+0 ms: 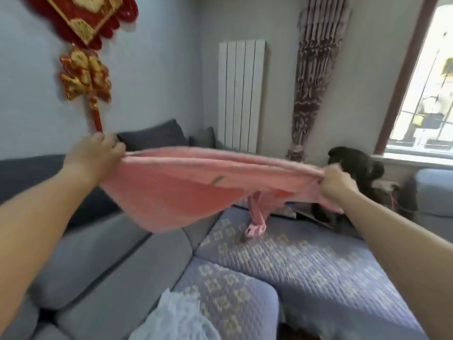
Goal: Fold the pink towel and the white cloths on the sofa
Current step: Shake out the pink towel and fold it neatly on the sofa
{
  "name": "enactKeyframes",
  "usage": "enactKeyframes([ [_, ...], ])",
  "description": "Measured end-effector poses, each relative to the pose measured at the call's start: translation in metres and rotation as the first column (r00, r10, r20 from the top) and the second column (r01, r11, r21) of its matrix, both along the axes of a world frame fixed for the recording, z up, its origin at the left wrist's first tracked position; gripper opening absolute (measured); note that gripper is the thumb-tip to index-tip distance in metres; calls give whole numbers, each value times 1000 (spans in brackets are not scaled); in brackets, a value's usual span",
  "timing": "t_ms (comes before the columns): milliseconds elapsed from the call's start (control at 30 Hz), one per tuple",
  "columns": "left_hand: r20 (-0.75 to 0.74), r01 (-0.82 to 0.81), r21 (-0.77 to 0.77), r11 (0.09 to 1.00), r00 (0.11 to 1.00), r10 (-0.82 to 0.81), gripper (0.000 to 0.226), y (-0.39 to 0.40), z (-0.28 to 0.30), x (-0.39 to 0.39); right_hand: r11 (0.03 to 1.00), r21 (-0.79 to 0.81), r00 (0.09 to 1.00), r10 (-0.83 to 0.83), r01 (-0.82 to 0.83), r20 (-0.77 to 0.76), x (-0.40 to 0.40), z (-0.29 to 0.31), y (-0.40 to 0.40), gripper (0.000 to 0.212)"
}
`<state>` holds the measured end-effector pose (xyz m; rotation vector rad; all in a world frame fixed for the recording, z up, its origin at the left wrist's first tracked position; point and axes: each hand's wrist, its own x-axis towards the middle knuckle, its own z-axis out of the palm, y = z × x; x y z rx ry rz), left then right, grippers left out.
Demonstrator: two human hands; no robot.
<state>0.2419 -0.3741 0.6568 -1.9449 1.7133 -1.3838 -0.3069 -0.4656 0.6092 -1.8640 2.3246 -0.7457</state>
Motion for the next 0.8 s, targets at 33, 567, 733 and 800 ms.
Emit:
enactKeyframes([
  [33,-53,-25,48,999,998,28,33,13,-31,4,998,61,998,12,-8,-65,6,-28,14,27],
  [567,-459,-164,565,809,752,473,16,275,-355,128,888,376,964,253,-265,81,153,-267,134,24],
  [733,-538,-279,535,798,616,576,13,331,-364,124,768,450,887,434,-455,156,206,-270,208,17],
  [800,-581,-342,543,767,506,637,13,359,-376,124,640,541,828,513,-545,226,220,-299,251,14],
])
